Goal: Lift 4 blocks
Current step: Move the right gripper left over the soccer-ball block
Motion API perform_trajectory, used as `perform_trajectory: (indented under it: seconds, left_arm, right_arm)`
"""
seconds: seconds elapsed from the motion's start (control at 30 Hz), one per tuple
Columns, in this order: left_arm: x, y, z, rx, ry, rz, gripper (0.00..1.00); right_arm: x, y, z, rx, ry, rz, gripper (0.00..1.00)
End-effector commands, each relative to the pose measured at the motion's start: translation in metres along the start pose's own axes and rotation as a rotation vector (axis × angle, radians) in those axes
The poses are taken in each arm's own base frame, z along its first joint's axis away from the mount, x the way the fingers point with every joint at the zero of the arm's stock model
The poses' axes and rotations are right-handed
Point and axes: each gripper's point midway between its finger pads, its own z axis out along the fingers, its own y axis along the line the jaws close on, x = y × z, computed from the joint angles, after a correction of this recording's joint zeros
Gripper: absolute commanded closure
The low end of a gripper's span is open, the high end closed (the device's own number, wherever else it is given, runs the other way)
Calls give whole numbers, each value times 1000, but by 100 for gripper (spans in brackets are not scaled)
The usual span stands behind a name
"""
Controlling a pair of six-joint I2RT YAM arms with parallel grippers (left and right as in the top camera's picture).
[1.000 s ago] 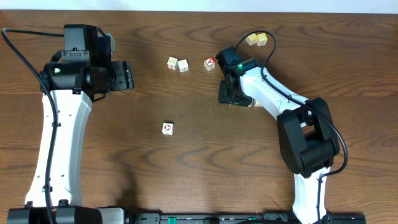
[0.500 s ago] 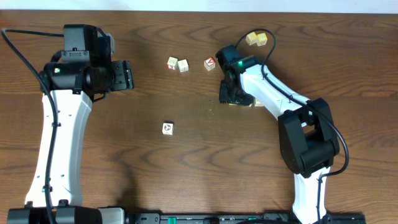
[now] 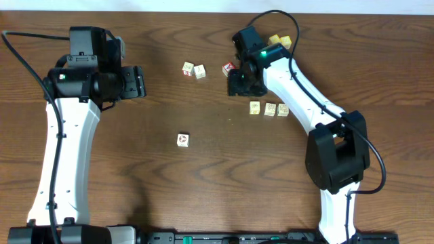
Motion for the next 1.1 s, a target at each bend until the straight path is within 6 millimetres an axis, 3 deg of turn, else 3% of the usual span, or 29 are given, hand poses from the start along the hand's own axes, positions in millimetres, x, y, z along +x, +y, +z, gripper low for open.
perform_trajectory:
  seconds: [0.0,0.2,0.4,0.53,0.87,1.07]
  left_arm:
    - [-5,2,-3,-9,-16,1,26]
    - [-5,2,-3,-9,-16,1,25]
    - [-5,2,-3,-9,-16,1,25]
    - [-5,2,-3,-9,-16,1,26]
    - [-5,2,-3,-9,-16,1,25]
    - [-5,2,-3,-9,-16,1,26]
  right_arm:
    - [18,59,3,-152,26,-265,44]
    - [58,114,13,-166,26,-718,36]
    - [80,150,17,-172,7,-811,34]
    - [94,168,19,-263,18,-831,32]
    - [125,162,43,-299,86,-821,26]
    - [133,161,50,-299,96,-823,26]
